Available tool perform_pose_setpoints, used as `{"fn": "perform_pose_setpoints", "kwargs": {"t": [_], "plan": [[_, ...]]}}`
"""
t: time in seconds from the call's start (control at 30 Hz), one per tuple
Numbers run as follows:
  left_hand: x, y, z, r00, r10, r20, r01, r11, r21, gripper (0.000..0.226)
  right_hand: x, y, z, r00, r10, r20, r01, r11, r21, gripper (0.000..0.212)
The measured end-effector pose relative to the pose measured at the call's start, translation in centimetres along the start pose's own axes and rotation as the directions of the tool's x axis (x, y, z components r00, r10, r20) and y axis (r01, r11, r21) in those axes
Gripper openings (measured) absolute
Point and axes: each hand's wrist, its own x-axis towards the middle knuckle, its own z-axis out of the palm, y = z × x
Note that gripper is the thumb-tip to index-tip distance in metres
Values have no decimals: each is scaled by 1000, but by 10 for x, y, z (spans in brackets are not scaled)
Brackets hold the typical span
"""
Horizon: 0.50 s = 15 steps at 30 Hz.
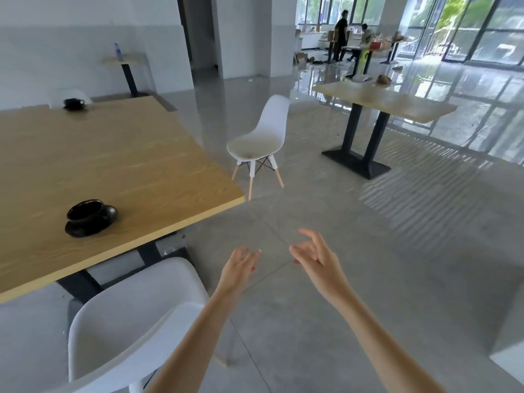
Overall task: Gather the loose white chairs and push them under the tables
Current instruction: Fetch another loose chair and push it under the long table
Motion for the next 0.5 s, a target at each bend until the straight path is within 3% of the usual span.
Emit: {"fn": "perform_pose_setpoints", "kwargs": {"t": [0.17,0.37,0.5], "plan": [[72,37,66,999,41,35,-43,997,60,41,78,16,-60,1000,-11,13,11,1000,-5,40],[158,77,140,997,74,7,-74,996,50,22,179,33,-125,991,-33,131,39,998,-44,41],[212,105,172,996,81,-42,-77,994,74,39,243,48,-152,990,-29,136,31,999,-17,37]]}}
